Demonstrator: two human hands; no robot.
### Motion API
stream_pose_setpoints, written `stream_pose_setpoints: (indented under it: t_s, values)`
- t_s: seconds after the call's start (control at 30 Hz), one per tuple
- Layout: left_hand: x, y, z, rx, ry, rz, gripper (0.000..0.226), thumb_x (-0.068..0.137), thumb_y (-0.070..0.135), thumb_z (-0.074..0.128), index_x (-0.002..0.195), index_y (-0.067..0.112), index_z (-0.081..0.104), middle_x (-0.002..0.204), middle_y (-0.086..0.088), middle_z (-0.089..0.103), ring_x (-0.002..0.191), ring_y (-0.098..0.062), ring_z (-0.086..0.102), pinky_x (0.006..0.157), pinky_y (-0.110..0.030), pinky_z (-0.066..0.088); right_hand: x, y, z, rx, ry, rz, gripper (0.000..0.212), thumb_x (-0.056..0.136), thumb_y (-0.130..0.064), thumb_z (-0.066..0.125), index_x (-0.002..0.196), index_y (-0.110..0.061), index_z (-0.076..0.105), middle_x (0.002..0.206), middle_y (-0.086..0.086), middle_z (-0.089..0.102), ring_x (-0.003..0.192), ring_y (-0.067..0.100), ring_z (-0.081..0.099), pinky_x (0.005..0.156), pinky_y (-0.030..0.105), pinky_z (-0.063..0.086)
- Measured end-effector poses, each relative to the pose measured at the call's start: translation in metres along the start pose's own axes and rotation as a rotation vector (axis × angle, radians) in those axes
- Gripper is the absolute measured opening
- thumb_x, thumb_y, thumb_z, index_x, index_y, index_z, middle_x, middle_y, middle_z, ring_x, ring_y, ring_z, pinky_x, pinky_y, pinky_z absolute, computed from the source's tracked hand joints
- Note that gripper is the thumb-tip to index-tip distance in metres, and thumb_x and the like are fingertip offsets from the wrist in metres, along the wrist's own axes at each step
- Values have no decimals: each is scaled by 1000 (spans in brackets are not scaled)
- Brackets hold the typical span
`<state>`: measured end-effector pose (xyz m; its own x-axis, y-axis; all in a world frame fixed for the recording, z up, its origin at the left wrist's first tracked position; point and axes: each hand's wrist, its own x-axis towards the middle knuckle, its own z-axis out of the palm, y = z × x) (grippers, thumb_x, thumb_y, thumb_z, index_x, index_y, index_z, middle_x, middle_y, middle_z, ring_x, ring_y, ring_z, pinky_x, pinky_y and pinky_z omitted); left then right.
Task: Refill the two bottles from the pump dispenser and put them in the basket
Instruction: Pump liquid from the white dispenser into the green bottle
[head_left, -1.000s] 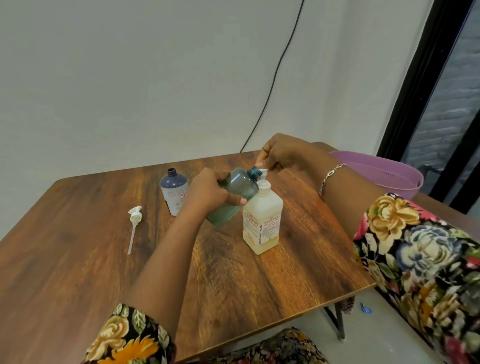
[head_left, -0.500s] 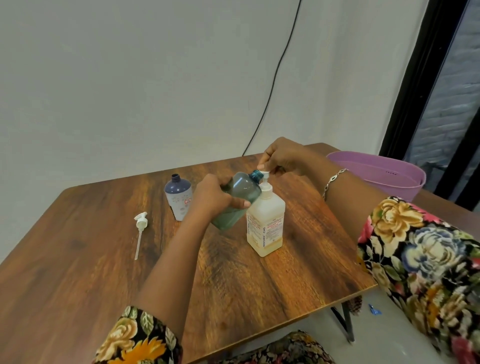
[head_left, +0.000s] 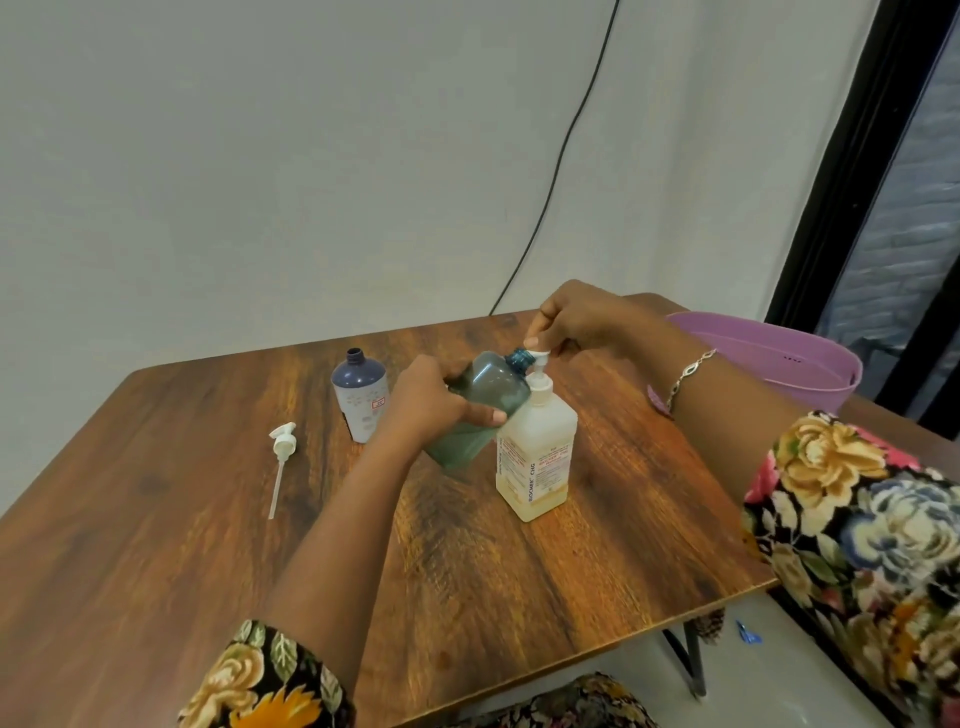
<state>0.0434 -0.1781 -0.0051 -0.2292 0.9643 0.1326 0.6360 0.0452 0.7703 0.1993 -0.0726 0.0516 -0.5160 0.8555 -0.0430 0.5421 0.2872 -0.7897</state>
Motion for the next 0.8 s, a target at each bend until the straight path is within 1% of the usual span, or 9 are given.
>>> stream_pose_setpoints:
  t_s: [0.07, 0.17, 0.27, 0.33, 0.4, 0.47, 0.57, 0.67, 0.8]
  values:
    - [2, 0, -3, 10, 4, 8, 75, 63, 24, 83, 130, 10, 53, 126, -6, 60, 112, -22, 55, 97, -40, 46, 2, -5, -1, -22, -32, 11, 11, 82, 4, 62, 73, -2, 63, 72, 11, 61, 63, 14, 53, 58, 22, 47]
    - [1, -3, -1, 13, -6, 4, 75, 63, 23, 83, 130, 10, 52, 126, -5, 59, 112, -21, 54, 95, -36, 45, 4, -1, 5, -22, -22, 7, 12, 82, 3, 62, 72, -4, 63, 72, 10, 61, 62, 13, 52, 57, 22, 46]
    - [-2, -7, 5, 13, -30, -13, 79, 63, 22, 83, 133, 9, 49, 130, -6, 56, 116, -21, 53, 99, -37, 44, 2, 9, 8, -33, -15, 16, 8, 83, 2, 62, 78, -3, 65, 71, 7, 61, 59, 11, 51, 52, 18, 44]
    - [-4, -7, 7, 1, -32, -11, 80, 64, 22, 82, 134, 8, 47, 132, -7, 55, 118, -22, 51, 100, -39, 43, -1, 12, 10, -15, -2, 10, 5, 83, 0, 63, 80, -3, 65, 71, 6, 62, 58, 11, 51, 51, 17, 44]
    - [-5, -7, 8, -47, -20, -18, 81, 64, 21, 83, 135, 8, 46, 133, -7, 54, 119, -22, 50, 101, -40, 42, -2, 12, 11, 17, 25, -14, 8, 82, 0, 64, 77, -5, 65, 71, 6, 62, 60, 11, 52, 52, 18, 45]
    - [-7, -5, 6, -86, -10, -18, 80, 64, 19, 83, 135, 7, 46, 132, -7, 54, 119, -22, 50, 101, -38, 41, -2, 10, 8, 55, 58, -35, 11, 81, 1, 65, 73, -6, 65, 71, 7, 63, 62, 14, 53, 56, 20, 46]
    - [-4, -2, 0, -37, -8, 7, 81, 63, 22, 83, 134, 7, 47, 132, -8, 55, 118, -23, 52, 101, -42, 43, -1, 4, 5, 80, 53, -24, 11, 79, 5, 65, 72, -3, 65, 71, 9, 63, 65, 15, 54, 60, 23, 47]
    - [-3, -5, 0, -22, -7, 7, 81, 64, 24, 83, 135, 8, 47, 131, -7, 56, 117, -22, 52, 100, -41, 43, -1, 6, 11, 74, 72, -35, 14, 81, 3, 63, 70, -6, 64, 71, 6, 63, 65, 14, 53, 61, 22, 46]
    - [-5, -11, 8, -30, -22, -6, 82, 64, 22, 83, 136, 8, 45, 133, -7, 54, 118, -21, 51, 101, -38, 42, -3, 20, 18, 82, 85, -23, 8, 83, -2, 64, 76, -6, 63, 73, 4, 62, 62, 10, 53, 55, 18, 44]
